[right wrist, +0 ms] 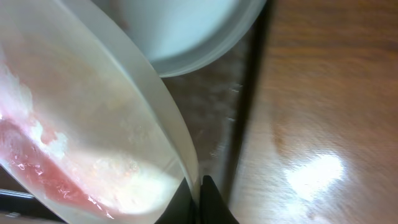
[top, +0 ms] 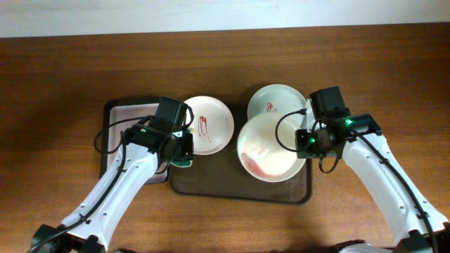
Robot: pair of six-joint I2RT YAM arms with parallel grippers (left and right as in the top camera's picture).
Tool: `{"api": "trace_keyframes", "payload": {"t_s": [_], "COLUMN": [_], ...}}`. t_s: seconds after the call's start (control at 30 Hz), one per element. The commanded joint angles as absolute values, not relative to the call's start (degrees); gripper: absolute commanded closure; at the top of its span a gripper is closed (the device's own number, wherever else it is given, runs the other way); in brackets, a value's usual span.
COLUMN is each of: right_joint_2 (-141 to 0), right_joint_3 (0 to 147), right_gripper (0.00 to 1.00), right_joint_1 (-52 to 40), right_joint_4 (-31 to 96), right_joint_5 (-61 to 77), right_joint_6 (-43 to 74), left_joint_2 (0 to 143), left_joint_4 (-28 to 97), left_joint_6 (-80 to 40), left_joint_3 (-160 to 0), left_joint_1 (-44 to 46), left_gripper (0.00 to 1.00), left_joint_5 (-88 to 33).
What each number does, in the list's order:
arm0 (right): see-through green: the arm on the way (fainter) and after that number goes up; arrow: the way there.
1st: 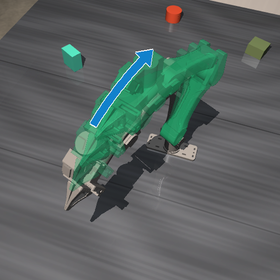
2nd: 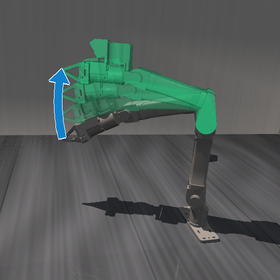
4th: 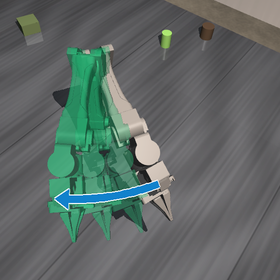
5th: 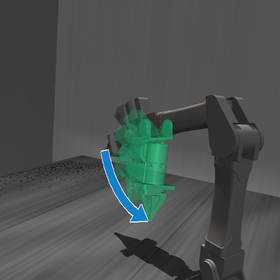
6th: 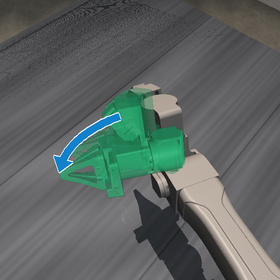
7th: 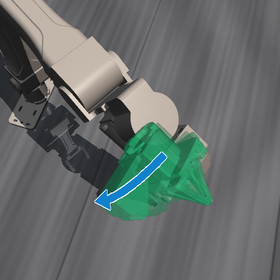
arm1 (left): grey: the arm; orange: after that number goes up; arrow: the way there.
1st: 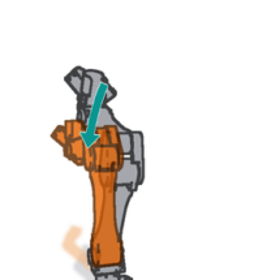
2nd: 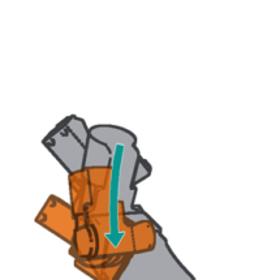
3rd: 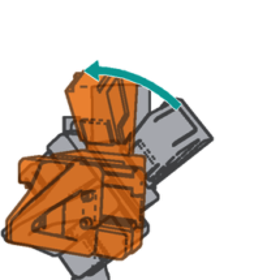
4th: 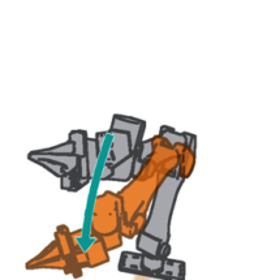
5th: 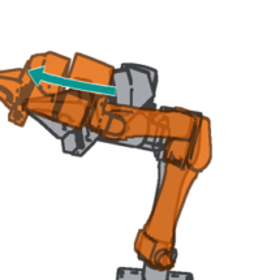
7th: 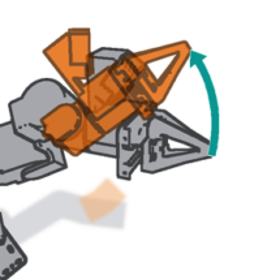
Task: Clean dirty plates on tray and stack at the side
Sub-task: 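Carry the front plate right with the right gripper and set it down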
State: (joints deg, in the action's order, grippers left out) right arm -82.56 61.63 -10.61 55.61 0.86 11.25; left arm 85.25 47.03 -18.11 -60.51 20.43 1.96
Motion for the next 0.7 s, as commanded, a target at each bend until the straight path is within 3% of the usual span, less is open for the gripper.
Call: {"api": "trace_keyframes", "payload": {"t_s": [0.0,0.3,0.67], "right_joint_2": [-81.91,-81.82,-81.84], "right_joint_3": [62.37,63.22,65.87], "right_gripper": [0.96,0.96,0.96], "right_joint_1": [-11.0,-20.05,-41.19], "right_joint_4": [56.29,57.67,54.52], "right_joint_5": [-6.83,-21.37,-51.57], "right_joint_6": [14.48,20.67,23.03], "left_joint_2": [84.09,84.09,84.09], "left_joint_4": [46.48,45.69,45.63], "left_joint_6": [-17.04,-17.04,-17.04], "left_joint_3": [-60.05,-60.05,-60.05], "left_joint_1": [20.08,20.08,20.08], "left_gripper": [1.0,1.0,1.0], "left_joint_5": [2.17,2.17,2.17]}}
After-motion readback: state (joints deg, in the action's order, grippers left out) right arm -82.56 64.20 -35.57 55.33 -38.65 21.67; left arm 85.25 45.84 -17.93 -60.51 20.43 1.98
